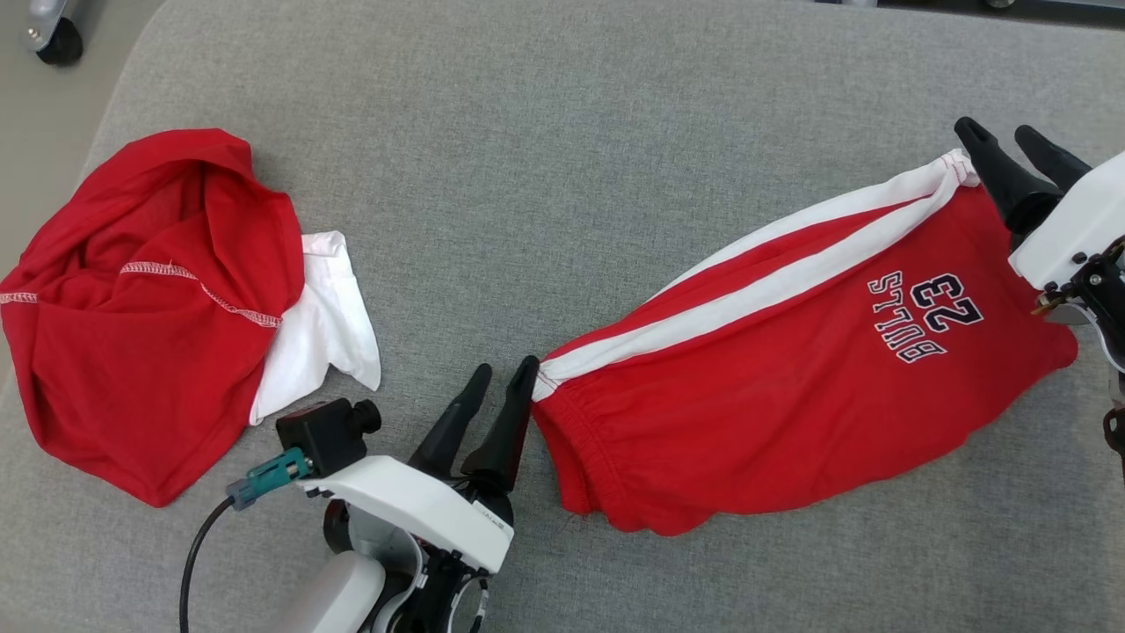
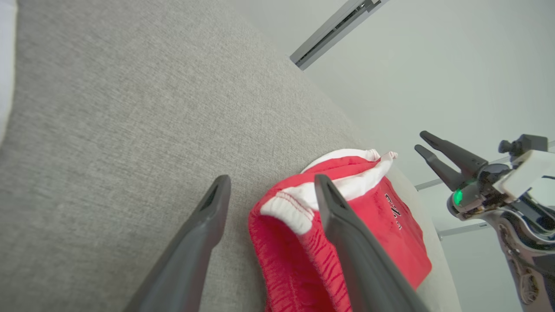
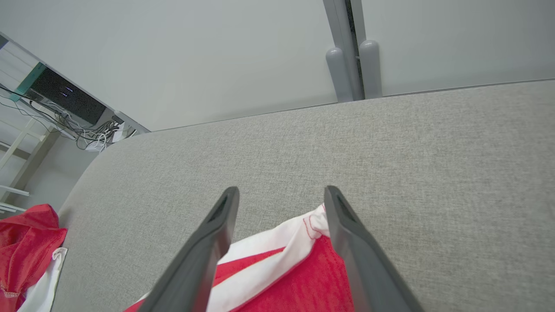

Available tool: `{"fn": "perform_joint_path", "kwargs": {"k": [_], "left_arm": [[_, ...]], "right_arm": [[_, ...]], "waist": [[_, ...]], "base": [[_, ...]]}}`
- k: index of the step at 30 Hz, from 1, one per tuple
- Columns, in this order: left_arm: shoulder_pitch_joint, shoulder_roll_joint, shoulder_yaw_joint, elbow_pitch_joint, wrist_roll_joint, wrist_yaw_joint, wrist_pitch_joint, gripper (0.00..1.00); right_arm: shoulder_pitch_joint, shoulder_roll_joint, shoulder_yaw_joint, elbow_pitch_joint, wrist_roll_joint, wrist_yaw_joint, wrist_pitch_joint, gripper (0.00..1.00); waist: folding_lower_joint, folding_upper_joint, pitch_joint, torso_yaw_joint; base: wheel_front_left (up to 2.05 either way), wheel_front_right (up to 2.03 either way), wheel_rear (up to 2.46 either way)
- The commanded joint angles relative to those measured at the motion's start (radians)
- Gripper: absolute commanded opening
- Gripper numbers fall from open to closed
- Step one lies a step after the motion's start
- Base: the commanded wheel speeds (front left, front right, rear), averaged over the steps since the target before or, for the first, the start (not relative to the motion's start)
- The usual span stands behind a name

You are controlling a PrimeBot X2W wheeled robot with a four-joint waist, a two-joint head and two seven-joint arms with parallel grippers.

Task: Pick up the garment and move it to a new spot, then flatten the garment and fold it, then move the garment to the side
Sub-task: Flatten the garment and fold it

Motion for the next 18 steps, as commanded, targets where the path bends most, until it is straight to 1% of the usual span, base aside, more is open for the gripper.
{"fn": "perform_joint_path", "kwargs": {"k": [1, 3, 7, 9, 12, 14, 16, 17, 18], "left_arm": [[-0.007, 0.016, 0.008, 0.01, 0.027, 0.013, -0.02, 1.0], [0.004, 0.022, 0.006, 0.017, 0.063, 0.027, -0.055, 1.0], [0.049, 0.052, 0.015, 0.013, 0.154, 0.067, -0.13, 1.0], [0.084, 0.051, 0.024, -0.001, 0.195, 0.083, -0.151, 1.0], [0.133, 0.066, 0.042, -0.024, 0.302, 0.117, -0.166, 1.0], [0.164, 0.056, 0.069, -0.054, 0.393, 0.137, -0.167, 1.0], [0.203, 0.031, 0.098, -0.08, 0.46, 0.141, -0.167, 1.0], [0.218, 0.019, 0.114, -0.09, 0.487, 0.132, -0.167, 1.0], [0.218, 0.019, 0.114, -0.09, 0.487, 0.132, -0.167, 1.0]], "right_arm": [[0.0, -0.016, 0.012, -0.004, 0.006, 0.0, -0.031, 1.0], [0.028, -0.043, 0.033, -0.017, -0.01, 0.0, -0.084, 1.0], [0.105, -0.119, 0.113, -0.031, -0.082, 0.0, -0.188, 1.0], [0.155, -0.156, 0.144, -0.022, -0.127, 0.0, -0.226, 1.0], [0.224, -0.191, 0.182, -0.004, -0.179, 0.0, -0.231, 1.0], [0.25, -0.205, 0.19, 0.003, -0.197, 0.0, -0.217, 1.0], [0.267, -0.211, 0.187, 0.006, -0.212, 0.0, -0.2, 1.0], [0.267, -0.212, 0.187, 0.006, -0.22, 0.0, -0.192, 1.0], [0.267, -0.212, 0.187, 0.006, -0.22, 0.0, -0.192, 1.0]], "waist": [[0.0, 0.0, -0.016, -0.009], [0.0, 0.0, -0.037, -0.017], [0.0, 0.0, -0.096, -0.038], [0.0, 0.0, -0.129, -0.048], [0.0, 0.0, -0.163, -0.058], [0.0, 0.0, -0.167, -0.061], [0.0, 0.0, -0.16, -0.06], [0.0, 0.0, -0.153, -0.056], [0.0, 0.0, -0.153, -0.056]], "base": [[0.0, 0.0, 0.0], [0.0, 0.0, 0.0], [0.0, 0.0, 0.0], [0.0, 0.0, 0.0], [0.0, 0.0, 0.0], [0.0, 0.0, 0.0], [0.0, 0.0, 0.0], [0.0, 0.0, 0.0], [0.0, 0.0, 0.0]]}}
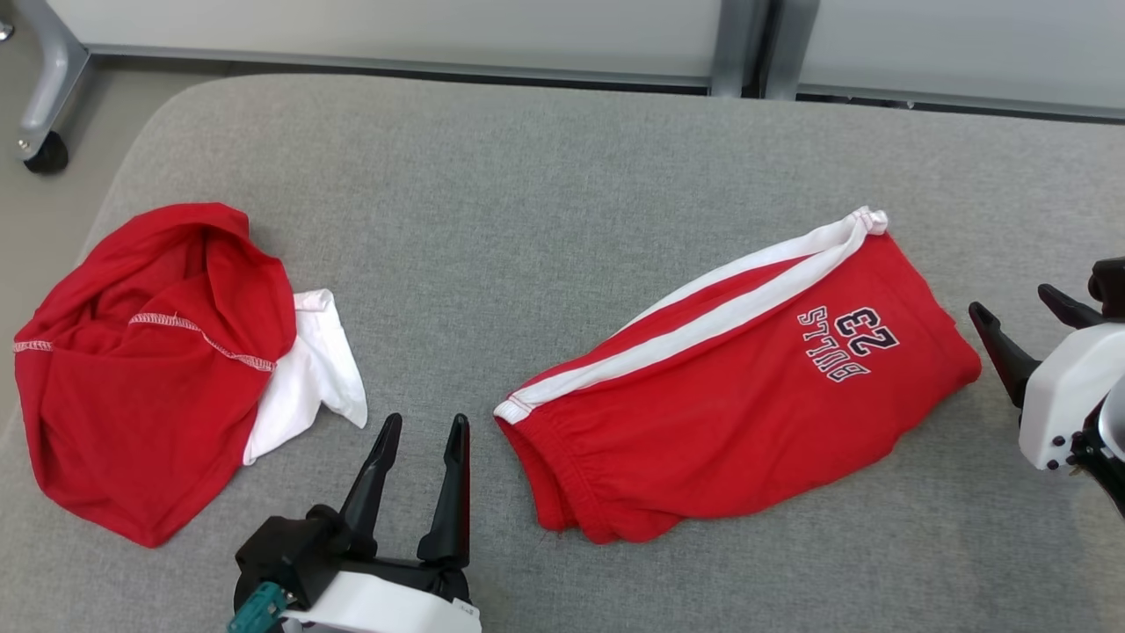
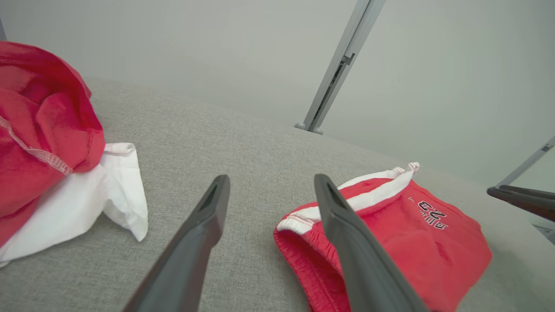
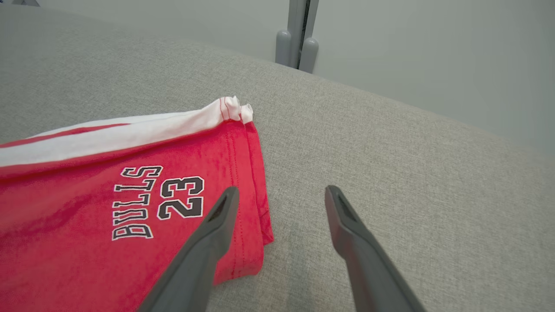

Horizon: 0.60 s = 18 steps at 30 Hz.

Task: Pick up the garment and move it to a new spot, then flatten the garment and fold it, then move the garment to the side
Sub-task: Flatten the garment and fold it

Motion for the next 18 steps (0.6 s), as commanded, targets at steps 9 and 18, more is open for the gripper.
{"fn": "perform_joint_path", "kwargs": {"k": [9, 18], "left_arm": [[0.0, -0.091, 0.086, 0.012, 0.129, -0.098, -0.005, 1.0], [-0.015, -0.137, 0.13, 0.046, 0.16, -0.165, -0.005, 1.0]], "right_arm": [[-0.086, -0.03, 0.022, 0.026, -0.046, 0.0, 0.086, 1.0], [-0.156, -0.031, 0.048, 0.13, -0.131, 0.0, 0.134, 1.0]], "waist": [[0.0, 0.0, 0.109, 0.078], [0.0, 0.0, 0.146, 0.13]], "base": [[0.0, 0.0, 0.0], [0.0, 0.0, 0.0]]}}
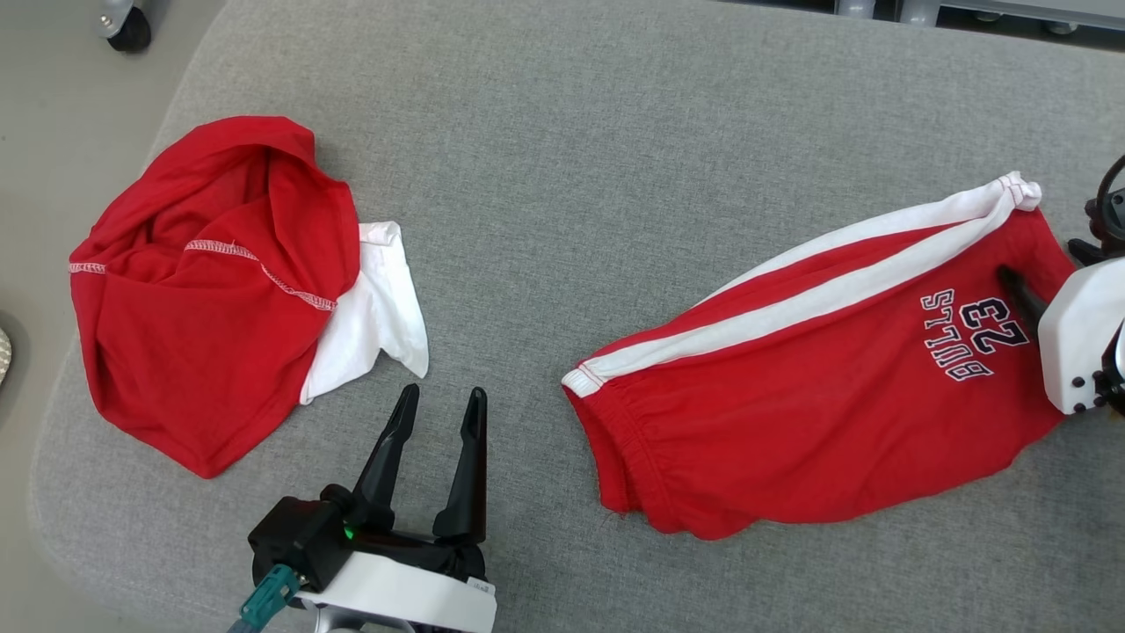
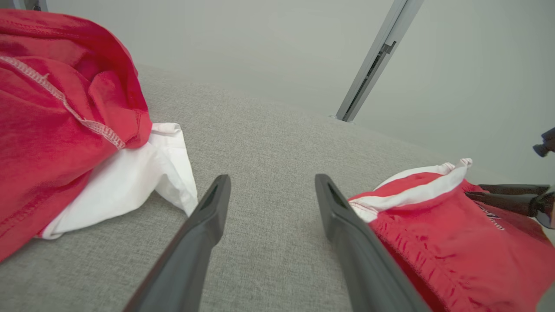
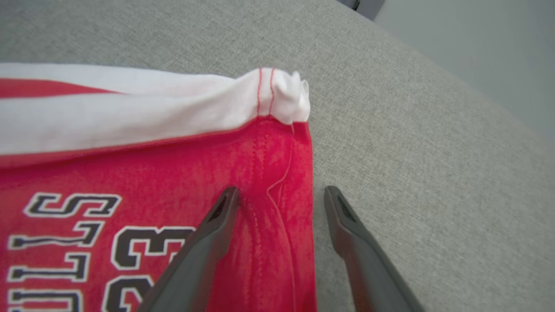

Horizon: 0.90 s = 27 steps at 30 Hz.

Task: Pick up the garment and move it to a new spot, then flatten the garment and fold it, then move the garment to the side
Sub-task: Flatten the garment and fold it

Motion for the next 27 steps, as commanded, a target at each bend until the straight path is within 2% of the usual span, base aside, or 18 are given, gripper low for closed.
{"fn": "perform_joint_path", "kwargs": {"k": [1, 7, 10, 12, 18, 22, 27], "left_arm": [[-0.012, 0.002, 0.007, 0.004, 0.007, -0.007, -0.005, 1.0], [-0.016, -0.001, 0.006, 0.002, -0.013, -0.011, -0.005, 1.0], [-0.022, -0.001, 0.001, 0.003, -0.021, -0.01, -0.005, 1.0], [-0.028, -0.001, -0.004, 0.005, -0.026, -0.008, -0.005, 1.0], [-0.006, 0.0, 0.003, 0.022, -0.033, -0.006, -0.005, 1.0], [0.035, 0.0, 0.015, 0.037, -0.018, -0.011, -0.005, 1.0], [0.078, 0.0, 0.035, 0.045, 0.011, -0.019, -0.005, 1.0]], "right_arm": [[0.01, 0.005, 0.005, 0.022, -0.007, 0.0, 0.018, 1.0], [0.021, -0.003, -0.008, 0.06, -0.031, 0.0, 0.054, 1.0], [0.037, -0.003, -0.001, 0.062, -0.003, 0.0, 0.083, 1.0], [0.042, 0.004, 0.008, 0.049, 0.037, 0.0, 0.088, 0.0], [0.059, 0.067, -0.027, 0.016, 0.237, 0.0, 0.079, 0.0], [0.104, 0.089, -0.069, -0.04, 0.327, 0.0, 0.038, 0.0], [0.186, 0.1, -0.115, -0.12, 0.407, 0.0, 0.04, 0.0]], "waist": [[0.0, 0.0, 0.004, 0.005], [0.0, 0.0, 0.005, 0.001], [0.0, 0.0, 0.007, -0.004], [0.0, 0.0, 0.006, -0.007], [0.0, 0.0, -0.054, -0.053], [0.0, 0.0, -0.13, -0.109], [0.0, 0.0, -0.195, -0.179]], "base": [[0.0, 0.0, 0.0], [0.0, 0.0, 0.0], [0.0, 0.0, 0.0], [0.0, 0.0, 0.0], [0.0, 0.0, 0.0], [0.0, 0.0, 0.0], [0.0, 0.0, 0.0]]}}
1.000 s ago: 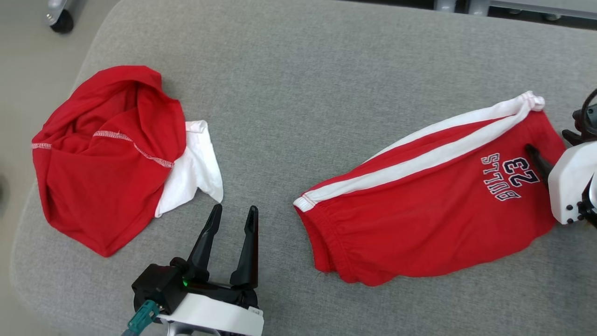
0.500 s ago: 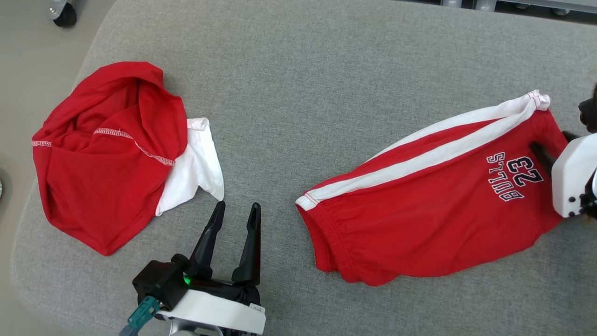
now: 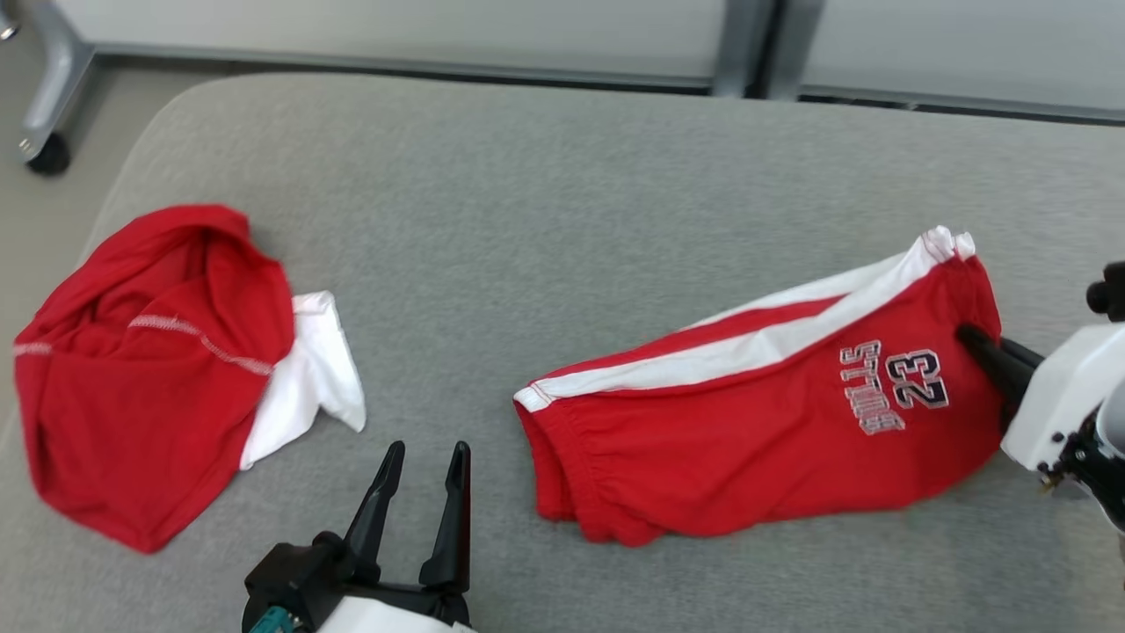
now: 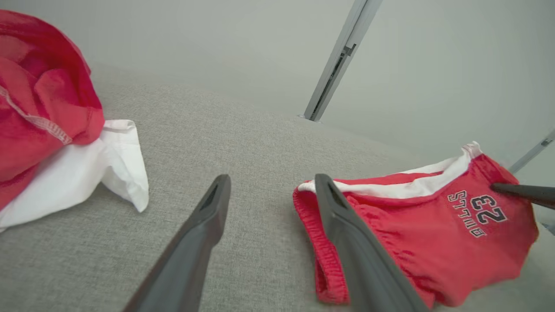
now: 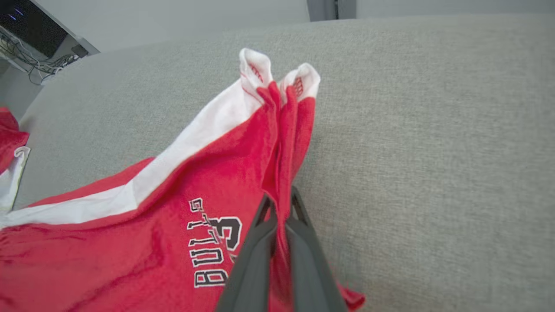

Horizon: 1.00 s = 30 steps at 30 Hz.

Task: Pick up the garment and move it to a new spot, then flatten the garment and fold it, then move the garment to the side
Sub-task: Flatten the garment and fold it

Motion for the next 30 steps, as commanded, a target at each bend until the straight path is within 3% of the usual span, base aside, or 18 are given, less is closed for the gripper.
{"fn": "perform_joint_path", "kwargs": {"k": [1, 8, 14, 21, 26, 30], "left_arm": [[0.014, 0.004, 0.013, 0.001, 0.015, -0.008, -0.005, 1.0], [0.062, 0.018, 0.051, 0.008, 0.061, -0.035, -0.004, 1.0], [0.077, 0.017, 0.061, 0.01, 0.079, -0.044, -0.003, 1.0], [0.087, 0.011, 0.045, 0.017, 0.075, -0.041, -0.003, 1.0], [0.099, 0.007, 0.036, 0.021, 0.064, -0.035, -0.003, 1.0], [0.109, 0.004, 0.038, 0.014, 0.053, -0.025, -0.003, 1.0]], "right_arm": [[0.034, -0.007, -0.015, -0.02, 0.015, 0.0, 0.007, 0.0], [0.162, 0.011, -0.124, -0.101, 0.073, 0.0, 0.054, 0.0], [0.201, 0.052, -0.242, -0.016, 0.041, 0.0, 0.043, 0.0], [0.173, 0.046, -0.389, 0.103, -0.019, 0.0, 0.014, 0.0], [0.19, 0.047, -0.384, 0.048, -0.011, 0.0, 0.043, 0.0], [0.222, 0.094, -0.285, -0.106, 0.026, 0.0, 0.09, 0.0]], "waist": [[0.0, 0.0, -0.068, -0.076], [0.0, 0.0, -0.103, -0.157], [0.0, 0.0, -0.096, -0.168], [0.0, 0.0, -0.097, -0.145], [0.0, 0.0, -0.115, -0.134], [0.0, 0.0, -0.135, -0.139]], "base": [[0.0, 0.0, 0.0], [0.0, 0.0, 0.0], [0.0, 0.0, 0.0], [0.0, 0.0, 0.0], [0.0, 0.0, 0.0], [0.0, 0.0, 0.0]]}}
